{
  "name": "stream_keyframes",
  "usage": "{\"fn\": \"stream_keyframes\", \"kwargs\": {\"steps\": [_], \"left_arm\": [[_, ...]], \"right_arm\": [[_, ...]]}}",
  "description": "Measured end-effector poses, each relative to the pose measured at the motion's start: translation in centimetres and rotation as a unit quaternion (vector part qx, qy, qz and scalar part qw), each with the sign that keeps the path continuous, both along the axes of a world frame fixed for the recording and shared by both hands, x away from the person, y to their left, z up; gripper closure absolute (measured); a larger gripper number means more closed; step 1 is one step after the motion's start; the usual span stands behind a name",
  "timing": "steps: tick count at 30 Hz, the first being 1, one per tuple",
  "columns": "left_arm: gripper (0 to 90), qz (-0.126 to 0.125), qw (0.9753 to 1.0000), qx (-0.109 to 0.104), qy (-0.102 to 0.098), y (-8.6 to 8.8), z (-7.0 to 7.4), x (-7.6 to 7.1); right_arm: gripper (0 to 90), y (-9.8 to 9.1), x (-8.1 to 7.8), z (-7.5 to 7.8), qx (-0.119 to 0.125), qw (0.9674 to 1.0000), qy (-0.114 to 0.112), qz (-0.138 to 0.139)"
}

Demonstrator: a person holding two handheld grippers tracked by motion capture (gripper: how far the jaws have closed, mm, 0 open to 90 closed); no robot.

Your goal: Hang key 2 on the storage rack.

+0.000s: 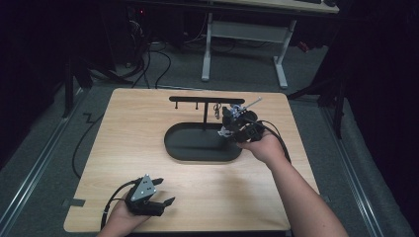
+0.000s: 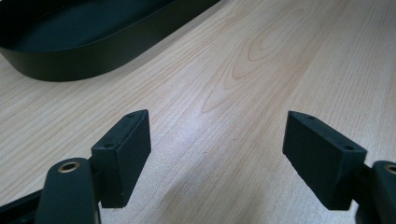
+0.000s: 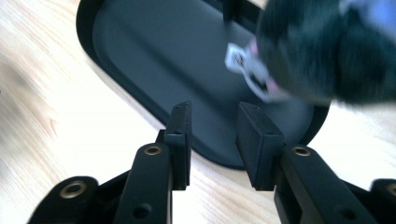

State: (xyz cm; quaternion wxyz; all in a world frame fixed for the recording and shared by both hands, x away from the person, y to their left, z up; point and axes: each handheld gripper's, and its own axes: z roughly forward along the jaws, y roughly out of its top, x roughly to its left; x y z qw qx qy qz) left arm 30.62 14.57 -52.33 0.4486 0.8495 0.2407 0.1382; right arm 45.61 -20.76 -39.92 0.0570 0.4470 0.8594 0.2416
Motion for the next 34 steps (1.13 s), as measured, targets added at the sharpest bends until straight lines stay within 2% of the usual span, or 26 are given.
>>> {"fn": "stream_keyframes", "kwargs": {"steps": [5, 9, 10, 12, 15, 17, 19, 21, 23, 25, 28, 29, 30, 31, 32, 34], "left_arm": [[24.1, -0.001, 1.0000, 0.003, 0.001, -0.1, 0.0, 0.0], [24.1, -0.002, 1.0000, 0.005, 0.002, -0.2, -0.1, 0.0], [24.1, -0.001, 1.0000, 0.004, 0.002, -0.2, -0.1, 0.0], [24.1, -0.001, 1.0000, 0.005, 0.002, -0.2, -0.1, 0.0], [24.1, -0.002, 1.0000, 0.005, 0.003, -0.3, -0.1, 0.0], [24.1, -0.001, 1.0000, 0.005, 0.004, -0.3, -0.1, 0.0], [24.1, 0.000, 1.0000, 0.005, 0.004, -0.3, -0.1, 0.0], [24.1, 0.000, 1.0000, 0.004, 0.004, -0.3, -0.1, -0.1], [24.1, -0.001, 1.0000, 0.004, 0.004, -0.4, -0.1, -0.1], [24.2, -0.001, 1.0000, 0.000, 0.005, -0.5, -0.1, -0.1], [24.3, 0.001, 0.9999, -0.011, 0.008, -0.7, -0.1, -0.2], [24.2, 0.003, 0.9999, -0.013, 0.008, -0.7, 0.0, -0.2], [24.3, 0.005, 0.9998, -0.017, 0.008, -0.8, 0.0, -0.2], [24.2, 0.006, 0.9998, -0.018, 0.008, -0.9, 0.0, -0.2], [24.2, 0.006, 0.9998, -0.018, 0.008, -1.0, 0.0, -0.1], [24.2, 0.012, 0.9998, -0.017, 0.008, -1.2, 0.0, -0.1]], "right_arm": [[63.5, -0.9, -1.7, -1.3, 0.008, 0.9999, -0.013, -0.001], [56.6, -1.8, -3.5, -2.8, 0.005, 0.9991, -0.041, -0.012], [55.7, -2.1, -3.9, -3.2, 0.009, 0.9985, -0.053, -0.013], [52.6, -2.8, -4.9, -4.1, 0.022, 0.9975, -0.060, -0.029], [48.2, -3.9, -6.7, -5.7, 0.026, 0.9951, -0.085, -0.045], [44.2, -4.7, -8.0, -6.9, 0.018, 0.9933, -0.099, -0.057], [43.5, -5.4, -9.6, -8.1, 0.018, 0.9907, -0.121, -0.060], [42.4, -6.1, -11.3, -9.2, 0.029, 0.9885, -0.132, -0.068], [41.7, -6.7, -13.0, -10.2, 0.031, 0.9847, -0.154, -0.076], [40.6, -7.4, -14.6, -11.2, 0.045, 0.9812, -0.171, -0.077], [38.8, -8.3, -16.7, -12.4, 0.040, 0.9767, -0.191, -0.088], [37.4, -8.5, -17.2, -12.3, 0.035, 0.9772, -0.193, -0.082], [34.4, -8.7, -17.5, -11.9, 0.033, 0.9757, -0.201, -0.080], [33.7, -8.9, -17.8, -11.5, 0.033, 0.9725, -0.216, -0.082], [32.3, -9.2, -18.0, -11.3, 0.039, 0.9701, -0.223, -0.088], [27.6, -9.7, -18.0, -11.4, 0.056, 0.9679, -0.224, -0.099]]}}
